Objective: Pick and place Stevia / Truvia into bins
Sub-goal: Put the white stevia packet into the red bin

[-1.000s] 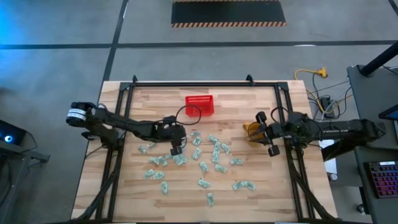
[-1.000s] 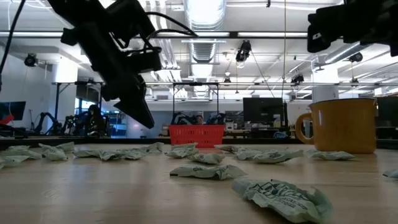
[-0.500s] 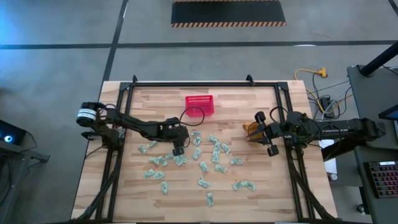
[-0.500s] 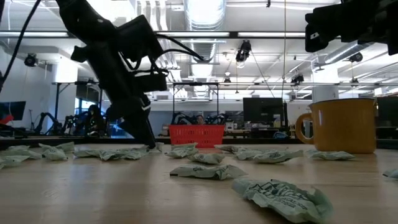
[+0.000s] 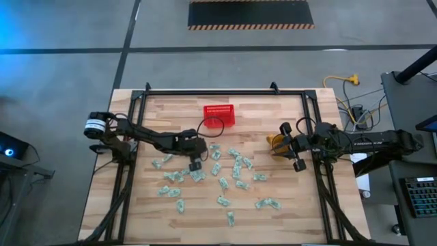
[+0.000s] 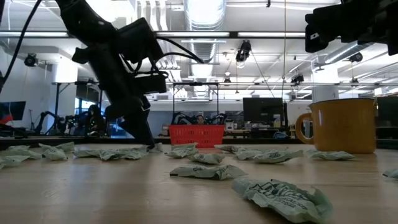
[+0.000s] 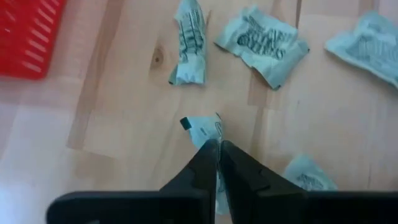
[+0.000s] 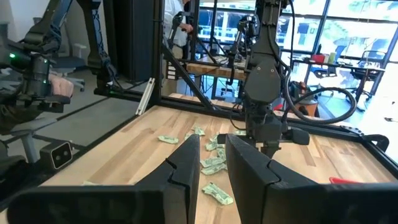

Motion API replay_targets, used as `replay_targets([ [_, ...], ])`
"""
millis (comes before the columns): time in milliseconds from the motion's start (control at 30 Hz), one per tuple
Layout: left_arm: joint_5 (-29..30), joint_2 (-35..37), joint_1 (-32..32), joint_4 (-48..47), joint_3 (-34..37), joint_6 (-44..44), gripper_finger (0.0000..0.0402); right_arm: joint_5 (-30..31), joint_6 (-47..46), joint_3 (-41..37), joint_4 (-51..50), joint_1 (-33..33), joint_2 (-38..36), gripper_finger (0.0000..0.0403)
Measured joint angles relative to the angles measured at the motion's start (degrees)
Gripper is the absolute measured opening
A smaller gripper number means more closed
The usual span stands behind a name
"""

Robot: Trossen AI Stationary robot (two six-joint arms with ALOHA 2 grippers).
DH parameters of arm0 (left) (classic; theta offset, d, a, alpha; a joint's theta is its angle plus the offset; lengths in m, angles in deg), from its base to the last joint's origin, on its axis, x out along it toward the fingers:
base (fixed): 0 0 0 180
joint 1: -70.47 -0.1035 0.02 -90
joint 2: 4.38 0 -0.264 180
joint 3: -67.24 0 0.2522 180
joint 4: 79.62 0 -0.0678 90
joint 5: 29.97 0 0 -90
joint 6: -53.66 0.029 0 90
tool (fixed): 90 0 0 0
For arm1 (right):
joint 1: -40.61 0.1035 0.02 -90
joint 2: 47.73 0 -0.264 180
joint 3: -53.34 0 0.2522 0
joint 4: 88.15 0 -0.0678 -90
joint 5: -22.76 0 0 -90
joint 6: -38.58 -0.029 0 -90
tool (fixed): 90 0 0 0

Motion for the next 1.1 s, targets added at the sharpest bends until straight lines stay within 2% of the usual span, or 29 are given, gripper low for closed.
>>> replay_targets([
  [233,0.44,0.21,-0.07,-0.63,-0.07,3.37,0.0001,0.05,-2.64,-0.02,-0.5,0.04,0.18,0.0068],
  [400,2.72,2.42,-0.07,-0.54,-0.81,4.65,0.0,0.45,-2.61,-0.02,-2.05,1.93,4.64,0.0068],
  [567,5.52,5.28,0.02,-0.53,-0.79,5.23,0.0,6.15,-0.61,4.04,-1.78,4.86,13.11,0.0068],
  [767,13.65,6.1,-0.79,5.52,-0.72,11.89,0.0,7.72,0.52,11.05,-1.66,8.03,24.53,0.0068],
  [867,14.26,5.73,-2.6,11.87,-0.75,17.24,0.0,9.22,0.66,13.99,-1.9,8.73,30.93,0.0068],
  [1100,14.26,6.19,-6.37,20.79,-0.95,25.26,0.0,17.07,2.32,21.35,-7.01,8.74,46.59,0.0068],
])
